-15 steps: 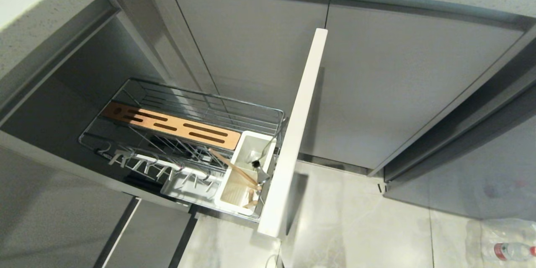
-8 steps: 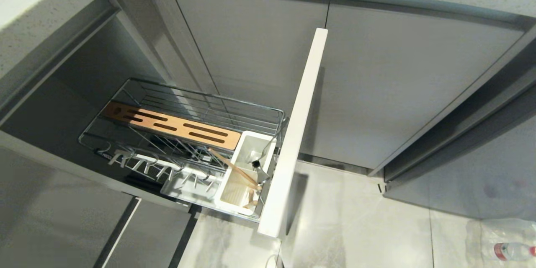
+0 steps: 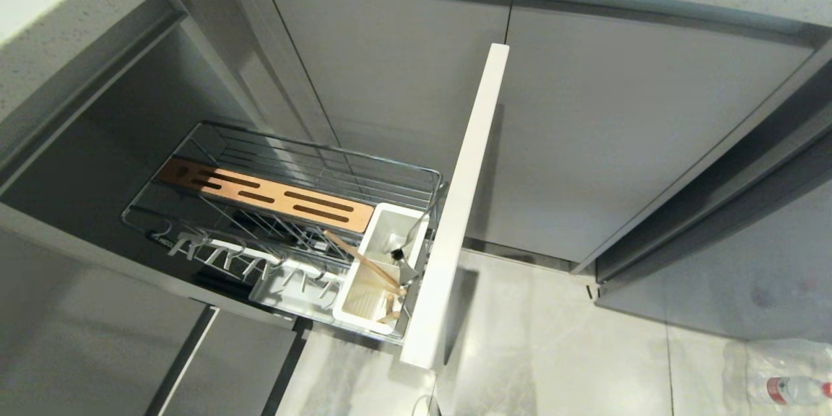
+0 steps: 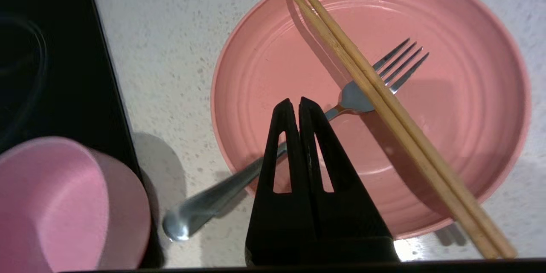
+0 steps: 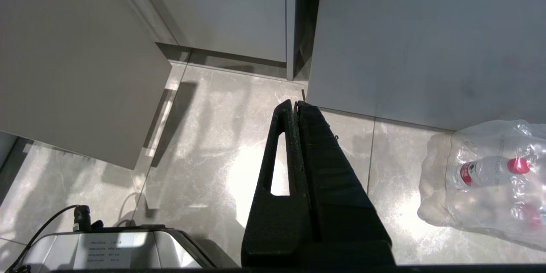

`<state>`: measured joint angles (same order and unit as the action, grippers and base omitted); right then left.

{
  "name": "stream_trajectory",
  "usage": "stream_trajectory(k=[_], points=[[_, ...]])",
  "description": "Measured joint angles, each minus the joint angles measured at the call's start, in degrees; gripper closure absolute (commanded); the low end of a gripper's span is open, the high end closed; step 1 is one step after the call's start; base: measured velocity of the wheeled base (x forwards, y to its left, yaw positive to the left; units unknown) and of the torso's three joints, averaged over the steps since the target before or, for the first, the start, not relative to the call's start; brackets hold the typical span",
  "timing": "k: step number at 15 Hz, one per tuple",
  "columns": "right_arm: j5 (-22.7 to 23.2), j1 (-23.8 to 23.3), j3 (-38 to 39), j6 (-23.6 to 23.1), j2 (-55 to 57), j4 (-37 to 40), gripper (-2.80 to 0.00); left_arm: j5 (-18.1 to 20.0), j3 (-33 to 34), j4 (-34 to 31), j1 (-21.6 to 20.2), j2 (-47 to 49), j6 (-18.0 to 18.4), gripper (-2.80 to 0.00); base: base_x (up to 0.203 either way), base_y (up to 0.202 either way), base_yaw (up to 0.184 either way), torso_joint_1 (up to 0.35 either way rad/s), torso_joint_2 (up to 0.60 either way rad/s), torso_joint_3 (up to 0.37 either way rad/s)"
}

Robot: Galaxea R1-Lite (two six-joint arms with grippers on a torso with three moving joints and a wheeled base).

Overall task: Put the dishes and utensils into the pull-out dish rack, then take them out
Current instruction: Pick up the bowl and place it in the cupboard

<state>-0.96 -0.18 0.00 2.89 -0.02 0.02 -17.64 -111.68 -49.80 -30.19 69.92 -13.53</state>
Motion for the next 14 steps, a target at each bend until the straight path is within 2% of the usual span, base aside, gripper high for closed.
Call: stream_trajectory(k=[3,6,10,14], points=[[0.00,0.00,0.00,-0.02,0.00,0.00,0.00,0.15,-0.06,-0.23,-1.74,-1.59,-3.47,0.00,0.000,0.000,0.000,0.000,0.00,0.000],[0.00,0.00,0.00,-0.02,0.00,0.00,0.00,0.20,-0.04,-0.67,-4.48,-3.03,-4.00,0.00,0.000,0.000,0.000,0.000,0.00,0.000],[0.00,0.00,0.00,0.00,0.00,0.00,0.00,1.88,-0.06,-5.10,-7.68,-4.42,-4.32,0.00,0.000,0.000,0.000,0.000,0.00,0.000],[0.00,0.00,0.00,-0.01,0.00,0.01,0.00,1.48,-0.04,-5.35,-12.27,-5.52,-6.09,0.00,0.000,0.000,0.000,0.000,0.00,0.000]])
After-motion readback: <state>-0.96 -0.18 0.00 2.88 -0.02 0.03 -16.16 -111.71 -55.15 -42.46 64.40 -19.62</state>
